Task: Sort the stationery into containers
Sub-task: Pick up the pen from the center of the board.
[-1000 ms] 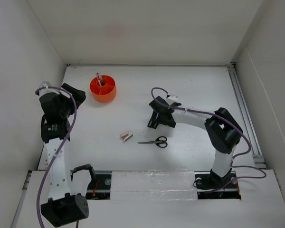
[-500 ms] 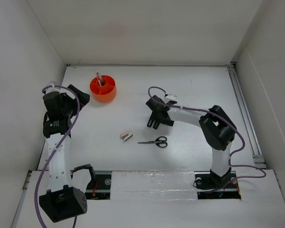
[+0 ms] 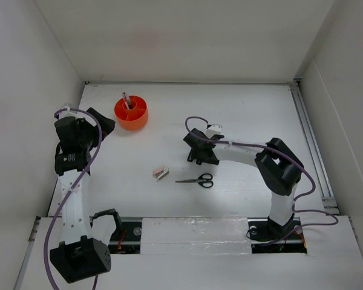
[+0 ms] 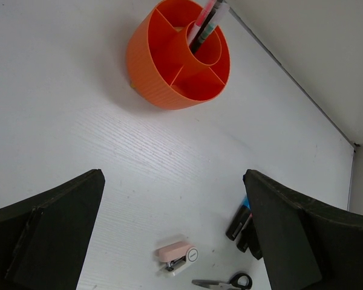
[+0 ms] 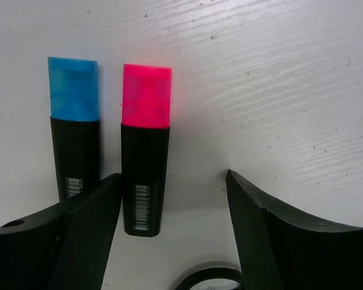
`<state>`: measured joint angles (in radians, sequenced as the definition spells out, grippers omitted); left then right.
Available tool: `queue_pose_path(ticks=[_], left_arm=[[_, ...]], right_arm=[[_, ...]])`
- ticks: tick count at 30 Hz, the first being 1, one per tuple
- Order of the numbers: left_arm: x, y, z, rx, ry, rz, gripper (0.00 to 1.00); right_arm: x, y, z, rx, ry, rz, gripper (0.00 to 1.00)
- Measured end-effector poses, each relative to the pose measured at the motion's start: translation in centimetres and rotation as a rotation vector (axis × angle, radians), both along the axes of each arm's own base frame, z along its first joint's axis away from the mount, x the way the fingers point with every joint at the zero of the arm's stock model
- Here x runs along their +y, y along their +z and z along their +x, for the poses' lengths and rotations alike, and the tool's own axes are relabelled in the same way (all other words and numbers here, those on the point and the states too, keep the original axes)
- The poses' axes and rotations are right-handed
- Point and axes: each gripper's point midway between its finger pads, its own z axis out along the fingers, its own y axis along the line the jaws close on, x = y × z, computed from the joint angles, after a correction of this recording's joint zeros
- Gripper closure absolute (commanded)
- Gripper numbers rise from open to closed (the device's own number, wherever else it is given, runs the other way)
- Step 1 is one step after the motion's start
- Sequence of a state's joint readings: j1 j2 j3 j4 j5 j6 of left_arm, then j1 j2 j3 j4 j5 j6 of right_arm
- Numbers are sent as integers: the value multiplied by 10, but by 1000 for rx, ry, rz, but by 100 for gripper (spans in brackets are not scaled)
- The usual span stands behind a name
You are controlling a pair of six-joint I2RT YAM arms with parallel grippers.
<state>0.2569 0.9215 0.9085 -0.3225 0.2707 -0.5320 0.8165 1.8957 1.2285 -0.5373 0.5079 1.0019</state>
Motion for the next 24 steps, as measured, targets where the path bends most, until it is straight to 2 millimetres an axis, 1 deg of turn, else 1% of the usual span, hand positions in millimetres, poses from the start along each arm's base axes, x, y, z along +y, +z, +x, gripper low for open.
queue_pose_path(ticks=[2,5,6,7,9,13,18,21,24], left_arm=[[0,0,0,0,-2,-1,0],[-1,0,0,0,-6,-3,0],[-1,0,0,-1,-8,-3,0],[-2,0,0,0,-9,-4,0],[-2,0,0,-1,-9,-4,0],[-2,0,0,-1,-9,-4,0],[-5,1,0,-4,-31,-11,0],[-16,4,1,-24,-95,-27,0],[-28,4,2,-43,-167,-47,0]], right_arm=[[0,0,-2,0,2,1,31],[0,-1,-4,0,3,0,49],[-1,-1,-4,1,3,0,58],[-1,-1,-5,1,4,0,58],[0,-1,-5,1,2,5,68],[5,-1,-3,-8,3,30,100],[8,0,0,-16,17,56,100],[9,1,-2,-29,41,76,100],[5,4,-10,-30,91,92,100]])
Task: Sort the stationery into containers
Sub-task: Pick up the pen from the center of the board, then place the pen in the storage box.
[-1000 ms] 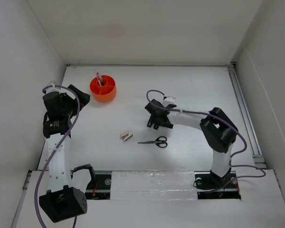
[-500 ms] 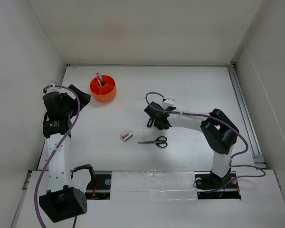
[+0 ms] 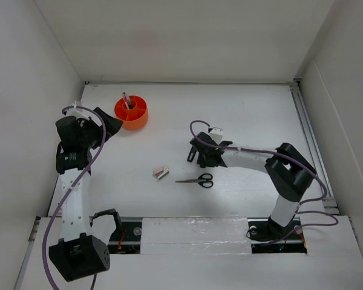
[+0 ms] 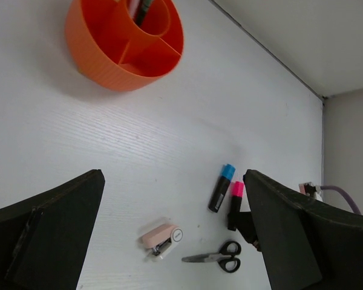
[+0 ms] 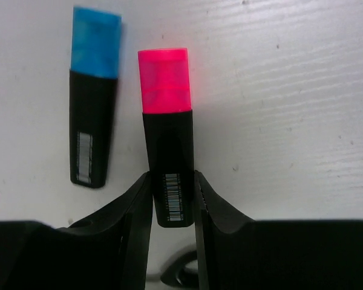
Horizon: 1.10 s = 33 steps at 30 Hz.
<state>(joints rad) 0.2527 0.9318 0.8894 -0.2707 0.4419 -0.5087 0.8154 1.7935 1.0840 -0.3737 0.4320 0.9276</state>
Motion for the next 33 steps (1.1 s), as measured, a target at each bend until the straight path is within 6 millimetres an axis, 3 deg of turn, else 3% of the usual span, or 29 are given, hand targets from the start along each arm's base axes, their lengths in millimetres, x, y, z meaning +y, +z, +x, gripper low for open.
queue_pose_path(ticks=[3,5,7,12,18,23,27,33], left_arm=[[-25,-4,1,6,-106,-10,0],[-48,-6,-2,14,-201,-23,0],[-64,-9,-8,17,-280,-41,0],[-82,-31,-30,45,-390,-102,0],[-89,-41,-49,66,-429,-123,0],[-91,-44,-52,74,-437,-128,0],[-92,-45,-52,79,-444,-135,5],[-92,-45,-52,80,-447,-137,14]], right_arm=[[-3,11,-19,-15,99,8,100],[6,28,-29,-66,194,26,100],[27,52,-37,-144,304,59,100],[80,108,-55,-334,546,162,100],[100,124,-45,-404,621,158,100],[141,141,-36,-448,674,174,100],[174,156,-44,-481,723,204,100],[201,173,-57,-507,771,246,100]])
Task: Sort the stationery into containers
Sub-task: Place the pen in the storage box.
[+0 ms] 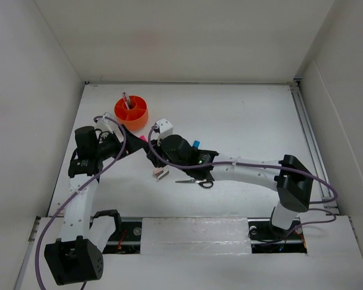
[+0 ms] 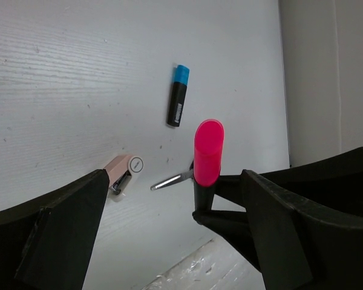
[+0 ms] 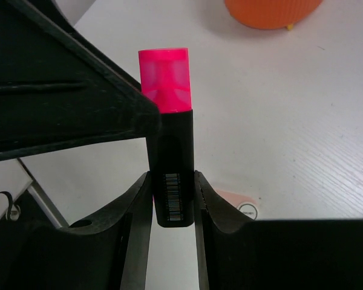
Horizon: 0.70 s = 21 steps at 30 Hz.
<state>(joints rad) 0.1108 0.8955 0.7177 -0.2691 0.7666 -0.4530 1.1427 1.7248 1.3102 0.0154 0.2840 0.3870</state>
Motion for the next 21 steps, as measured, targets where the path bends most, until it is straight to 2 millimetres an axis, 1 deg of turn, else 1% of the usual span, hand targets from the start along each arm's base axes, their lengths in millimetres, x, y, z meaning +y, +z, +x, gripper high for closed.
queue_pose_path(ticks=[2,3,6,7,9,11,12,15,16,18,19,21], left_arm=[[0,0,0,0,0,0,19],[0,0,0,0,1,-1,25],[0,0,0,-1,1,-1,34],[0,0,0,0,2,-2,39],[0,0,0,-1,2,-2,46],[0,1,0,0,2,-3,57],[0,1,1,0,3,-5,65],[-2,2,0,-2,-4,-11,77],[-2,2,0,-2,-4,-11,85],[-4,3,-1,1,-12,-24,96],[-4,3,-1,-2,-13,-21,98],[-3,3,-1,2,-8,-21,100]], right_arm=[[4,3,-4,-2,12,8,100],[5,5,-5,-3,15,11,100],[10,7,-9,-4,34,25,100],[11,8,-9,-4,37,28,100],[12,9,-11,-2,48,34,100],[14,9,-12,-2,59,39,100],[15,8,-13,1,63,40,100],[18,4,-14,5,73,39,100],[20,2,-15,6,75,38,100],[22,-2,-16,11,82,37,100],[24,-3,-16,13,87,39,100],[26,-3,-16,12,94,46,100]])
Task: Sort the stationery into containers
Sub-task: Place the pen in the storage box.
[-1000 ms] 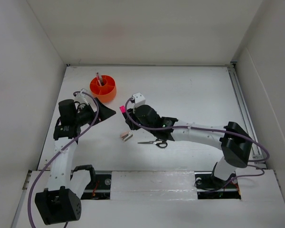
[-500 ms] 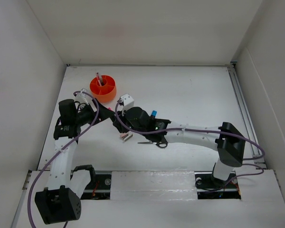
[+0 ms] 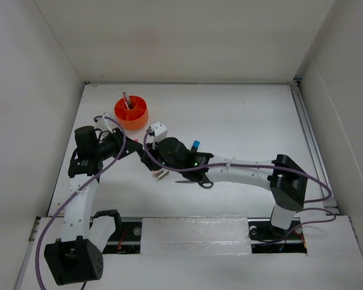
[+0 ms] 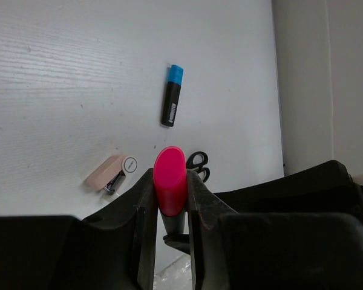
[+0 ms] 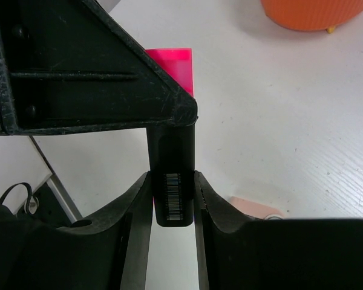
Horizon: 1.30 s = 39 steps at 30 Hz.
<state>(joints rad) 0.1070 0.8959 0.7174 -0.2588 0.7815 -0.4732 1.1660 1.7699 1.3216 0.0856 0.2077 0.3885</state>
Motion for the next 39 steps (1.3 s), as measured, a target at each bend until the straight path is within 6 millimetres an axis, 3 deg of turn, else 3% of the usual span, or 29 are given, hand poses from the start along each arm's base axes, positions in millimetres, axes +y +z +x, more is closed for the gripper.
queue_pose_path(ticks=[2,3,4,5,7,8,11,14,18,23,27,31,39], left_arm=[[0,0,0,2,5,-2,100],[0,0,1,0,8,-3,100],[1,-1,1,2,14,-2,100],[2,-1,2,6,24,-1,100],[6,-2,6,7,56,12,100],[10,-4,9,8,84,24,100],[23,-6,19,10,171,58,100],[42,0,31,14,287,108,100],[69,28,58,-16,431,173,100],[101,63,103,-68,577,238,100],[128,64,135,-48,662,271,100],[151,61,179,-36,718,303,100],[165,56,242,-87,701,356,100]], right_arm=[[1,0,0,1,4,2,100],[1,0,-1,1,6,3,95],[1,0,0,1,7,3,81],[2,-1,0,1,6,4,53],[2,0,0,5,5,11,31],[4,2,-1,-1,10,17,0],[3,4,-3,-5,5,31,0],[-10,3,-5,-9,-10,28,0],[-44,6,-8,-15,-51,19,0],[-83,34,-7,-52,-116,59,0],[-112,53,-14,-75,-142,94,0],[-139,60,-24,-84,-155,110,0],[-176,70,-39,-96,-164,136,0]])
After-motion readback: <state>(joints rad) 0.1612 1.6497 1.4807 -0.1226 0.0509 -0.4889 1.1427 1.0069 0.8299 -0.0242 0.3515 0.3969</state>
